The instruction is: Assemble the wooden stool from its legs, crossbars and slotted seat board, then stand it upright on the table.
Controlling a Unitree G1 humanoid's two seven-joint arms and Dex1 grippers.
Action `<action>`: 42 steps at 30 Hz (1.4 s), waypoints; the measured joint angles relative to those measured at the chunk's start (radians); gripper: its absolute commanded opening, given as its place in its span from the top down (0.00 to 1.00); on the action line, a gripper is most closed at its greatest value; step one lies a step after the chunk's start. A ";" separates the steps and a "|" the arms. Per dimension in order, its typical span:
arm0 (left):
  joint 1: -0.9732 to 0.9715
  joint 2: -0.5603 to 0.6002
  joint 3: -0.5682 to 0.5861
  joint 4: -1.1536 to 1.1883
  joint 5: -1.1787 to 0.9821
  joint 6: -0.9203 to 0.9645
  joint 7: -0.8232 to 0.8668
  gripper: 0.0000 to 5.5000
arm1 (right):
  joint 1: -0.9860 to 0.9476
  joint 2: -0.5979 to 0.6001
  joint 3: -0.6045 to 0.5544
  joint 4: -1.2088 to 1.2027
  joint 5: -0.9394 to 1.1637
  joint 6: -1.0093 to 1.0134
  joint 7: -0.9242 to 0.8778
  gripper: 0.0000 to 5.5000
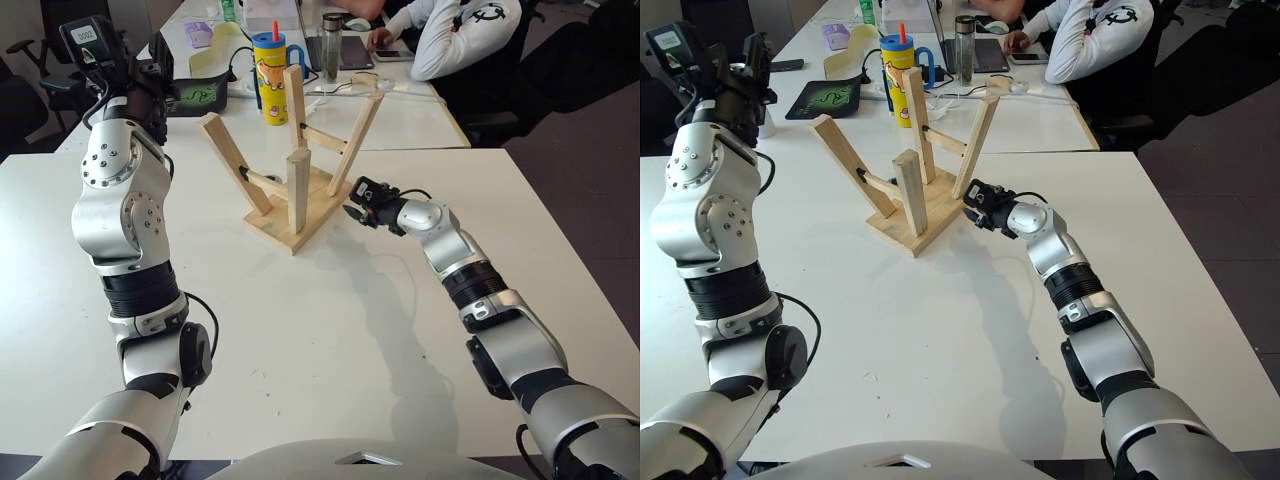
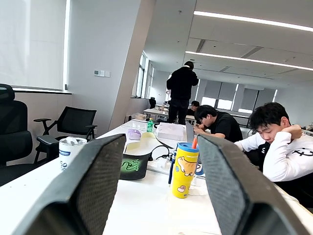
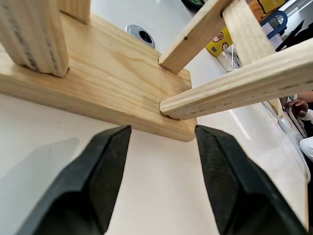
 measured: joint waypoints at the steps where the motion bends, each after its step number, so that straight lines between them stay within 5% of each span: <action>1: 0.000 -0.003 -0.001 0.000 0.000 0.000 0.001 0.51 | -0.003 0.043 -0.016 0.006 0.004 -0.031 -0.055 0.56; 4: 0.001 -0.006 -0.006 0.000 0.000 0.000 0.002 0.51 | -0.013 0.138 -0.036 -0.003 0.028 -0.107 -0.111 0.56; 7: 0.012 -0.006 -0.006 -0.001 0.000 0.000 0.002 0.51 | 0.008 0.185 -0.036 -0.112 0.160 -0.108 0.064 0.56; 13: 0.019 0.003 0.004 -0.002 0.000 0.001 0.002 0.51 | 0.141 0.102 -0.009 -0.538 0.580 0.341 0.516 0.59; 19: 0.084 0.091 -0.007 -0.001 0.033 0.001 -0.048 0.69 | 0.033 0.147 -0.305 -0.659 0.811 0.525 0.316 0.77; 21: 0.124 0.107 0.001 0.013 0.041 -0.004 -0.059 0.75 | -0.063 0.133 -0.445 -0.616 0.874 0.527 0.218 0.83; 26: 0.191 0.118 0.004 0.120 0.073 -0.040 -0.061 0.89 | -0.247 -0.001 -0.589 -0.250 0.729 0.324 -0.057 0.99; 32: 0.245 0.134 -0.047 0.365 0.163 -0.121 -0.054 1.00 | -0.248 -0.102 -0.423 0.269 0.386 0.171 -0.185 1.00; 42: 0.311 0.105 -0.274 0.636 0.272 -0.239 -0.180 1.00 | -0.196 0.092 -0.301 0.519 0.251 -0.150 0.130 1.00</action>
